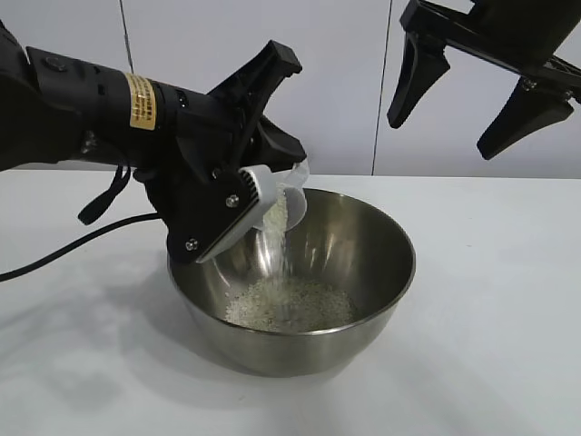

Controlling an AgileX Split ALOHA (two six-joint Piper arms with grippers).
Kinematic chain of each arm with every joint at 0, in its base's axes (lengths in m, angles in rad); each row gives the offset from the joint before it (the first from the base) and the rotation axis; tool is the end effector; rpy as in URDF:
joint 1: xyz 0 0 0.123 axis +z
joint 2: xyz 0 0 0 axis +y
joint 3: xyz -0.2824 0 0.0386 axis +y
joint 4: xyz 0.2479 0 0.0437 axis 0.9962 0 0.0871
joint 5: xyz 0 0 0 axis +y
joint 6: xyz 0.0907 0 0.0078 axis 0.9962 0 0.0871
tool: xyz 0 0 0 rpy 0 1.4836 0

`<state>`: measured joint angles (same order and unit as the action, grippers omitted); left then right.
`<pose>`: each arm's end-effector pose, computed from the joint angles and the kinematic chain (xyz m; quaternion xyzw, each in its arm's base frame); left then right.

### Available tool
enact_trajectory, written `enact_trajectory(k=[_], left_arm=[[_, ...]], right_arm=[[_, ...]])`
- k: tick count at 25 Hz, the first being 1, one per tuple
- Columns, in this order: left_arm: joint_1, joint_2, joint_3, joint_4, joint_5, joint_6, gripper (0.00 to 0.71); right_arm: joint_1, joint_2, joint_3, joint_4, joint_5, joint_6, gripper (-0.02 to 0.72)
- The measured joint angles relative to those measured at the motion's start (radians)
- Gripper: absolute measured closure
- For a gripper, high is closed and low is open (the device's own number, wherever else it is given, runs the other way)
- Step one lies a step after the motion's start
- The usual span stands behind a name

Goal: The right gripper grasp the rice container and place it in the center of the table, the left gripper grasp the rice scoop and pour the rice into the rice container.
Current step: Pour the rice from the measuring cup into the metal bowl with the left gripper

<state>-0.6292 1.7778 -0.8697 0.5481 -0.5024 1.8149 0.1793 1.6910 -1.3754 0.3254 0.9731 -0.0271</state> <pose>0.2813 -0.2329 0.1899 0.8249 0.0142 0.3429 0.4492 0.3451 0.0870 0.2822 -0.0353 0.9716 0.1617 0.1694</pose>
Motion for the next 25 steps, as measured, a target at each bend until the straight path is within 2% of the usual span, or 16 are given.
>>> enact_trajectory(k=[25], left_arm=[[0.000,-0.010,-0.005,0.031,0.030,0.001,0.698]], right_arm=[[0.000,0.000,0.000,0.000,0.008,0.000,0.061]])
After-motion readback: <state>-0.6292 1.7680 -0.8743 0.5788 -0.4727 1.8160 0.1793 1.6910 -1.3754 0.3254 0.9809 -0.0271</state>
